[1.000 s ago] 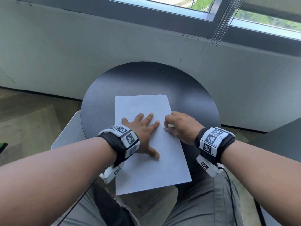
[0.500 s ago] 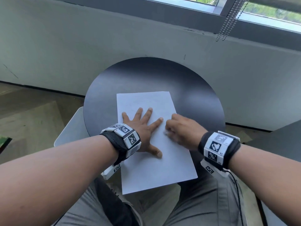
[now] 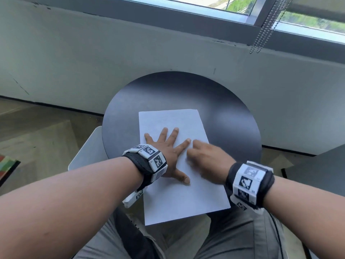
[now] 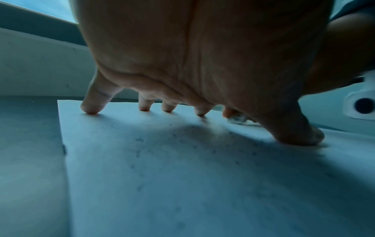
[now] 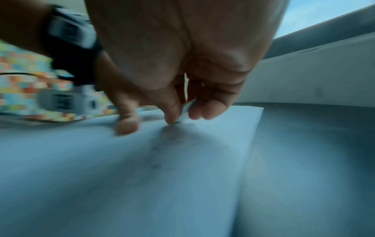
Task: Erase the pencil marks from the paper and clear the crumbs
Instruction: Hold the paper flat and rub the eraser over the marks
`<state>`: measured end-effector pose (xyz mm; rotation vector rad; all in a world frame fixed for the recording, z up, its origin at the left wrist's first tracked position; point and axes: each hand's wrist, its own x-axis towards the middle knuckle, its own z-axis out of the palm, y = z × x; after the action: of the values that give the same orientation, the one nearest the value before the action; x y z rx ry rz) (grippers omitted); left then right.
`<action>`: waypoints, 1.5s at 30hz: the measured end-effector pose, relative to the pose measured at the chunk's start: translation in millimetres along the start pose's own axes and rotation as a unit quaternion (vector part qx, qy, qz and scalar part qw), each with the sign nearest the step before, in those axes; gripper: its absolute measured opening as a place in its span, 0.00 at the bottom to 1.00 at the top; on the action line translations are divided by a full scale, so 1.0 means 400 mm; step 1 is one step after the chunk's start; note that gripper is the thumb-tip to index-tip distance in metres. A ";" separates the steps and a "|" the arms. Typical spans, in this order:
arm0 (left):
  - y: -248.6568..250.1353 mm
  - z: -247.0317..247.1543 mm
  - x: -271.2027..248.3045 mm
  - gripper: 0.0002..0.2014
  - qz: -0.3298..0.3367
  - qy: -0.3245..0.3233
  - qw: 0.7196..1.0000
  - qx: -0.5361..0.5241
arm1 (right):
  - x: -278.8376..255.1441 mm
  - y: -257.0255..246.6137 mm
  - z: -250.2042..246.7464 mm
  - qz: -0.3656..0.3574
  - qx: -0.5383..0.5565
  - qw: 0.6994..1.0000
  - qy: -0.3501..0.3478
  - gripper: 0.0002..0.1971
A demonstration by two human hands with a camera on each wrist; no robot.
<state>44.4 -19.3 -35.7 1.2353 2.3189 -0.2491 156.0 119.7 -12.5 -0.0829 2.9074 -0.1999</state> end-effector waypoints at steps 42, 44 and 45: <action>-0.011 0.020 0.005 0.71 -0.005 0.025 1.000 0.007 | 0.092 0.079 -0.012 0.116 -0.008 0.992 0.043 0.13; -0.012 0.019 0.006 0.72 -0.005 0.024 1.000 -0.003 | 0.078 0.042 -0.001 0.074 0.003 0.997 0.038 0.12; -0.012 0.019 0.006 0.72 -0.002 0.022 1.000 -0.009 | 0.064 0.019 0.006 0.028 0.022 0.999 0.015 0.10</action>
<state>41.9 -23.3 -43.8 1.2390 2.3564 -0.2038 131.4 124.9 -21.4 0.0095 2.9295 -0.2568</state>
